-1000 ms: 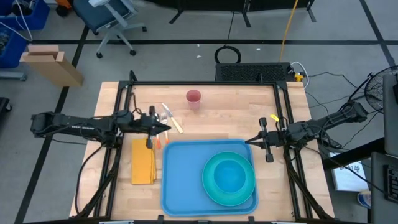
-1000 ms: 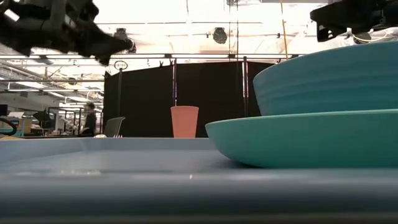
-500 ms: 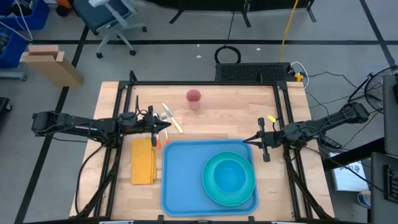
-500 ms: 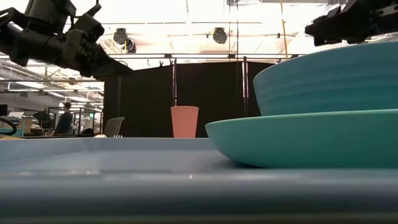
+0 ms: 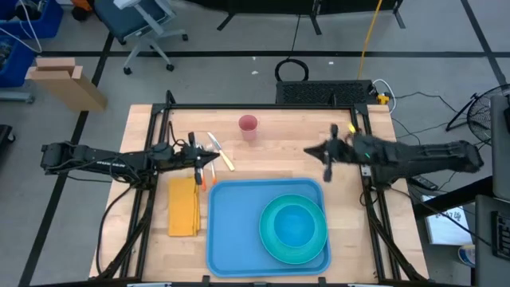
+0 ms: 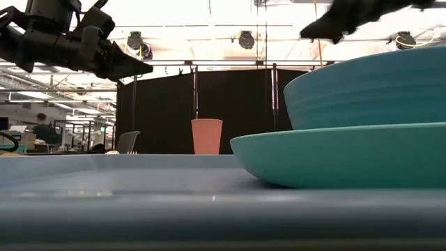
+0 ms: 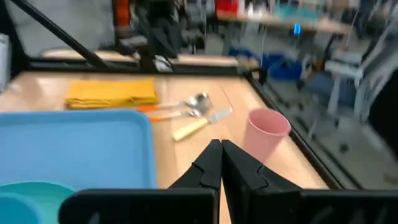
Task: Set up tray
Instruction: Put the pink cup on the blue serving tray to the top left of the light green plate, then put the yellow napkin on the blue serving tray to the left of the light green plate
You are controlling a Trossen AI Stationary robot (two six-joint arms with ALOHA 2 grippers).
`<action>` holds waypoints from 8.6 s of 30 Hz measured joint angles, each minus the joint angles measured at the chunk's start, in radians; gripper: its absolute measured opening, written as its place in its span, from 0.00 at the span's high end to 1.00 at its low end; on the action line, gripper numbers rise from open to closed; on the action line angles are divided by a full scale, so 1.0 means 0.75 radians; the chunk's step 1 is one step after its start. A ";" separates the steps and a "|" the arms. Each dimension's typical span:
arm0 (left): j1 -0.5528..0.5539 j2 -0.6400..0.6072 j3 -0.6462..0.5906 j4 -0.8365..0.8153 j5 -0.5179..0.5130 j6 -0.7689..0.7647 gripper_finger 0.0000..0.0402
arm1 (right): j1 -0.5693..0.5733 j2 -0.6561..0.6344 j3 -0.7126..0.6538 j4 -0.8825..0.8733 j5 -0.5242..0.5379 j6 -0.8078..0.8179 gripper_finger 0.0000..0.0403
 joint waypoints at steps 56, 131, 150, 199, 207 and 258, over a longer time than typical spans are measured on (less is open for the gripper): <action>-0.001 0.000 0.001 -0.068 -0.179 -0.144 0.91 | -0.472 1.660 1.459 -0.540 -0.551 -0.631 0.43; 0.000 0.000 0.001 0.013 -0.214 -0.135 0.90 | 0.318 1.477 1.004 -0.500 -0.344 -0.464 1.00; 0.000 0.000 0.001 0.004 -0.212 -0.107 0.90 | 0.261 1.501 1.023 -0.600 -0.444 -0.493 1.00; 0.000 0.000 0.001 0.004 -0.141 -0.114 0.90 | 0.362 1.215 1.017 -0.610 -0.344 -0.331 0.64; -0.001 0.000 0.001 0.004 -0.141 -0.113 0.90 | 0.443 0.813 1.014 -0.653 -0.459 -0.316 0.79; 0.104 0.291 0.654 -1.035 -0.229 -0.290 0.89 | 0.434 -0.433 -0.491 0.221 -0.026 -0.180 1.00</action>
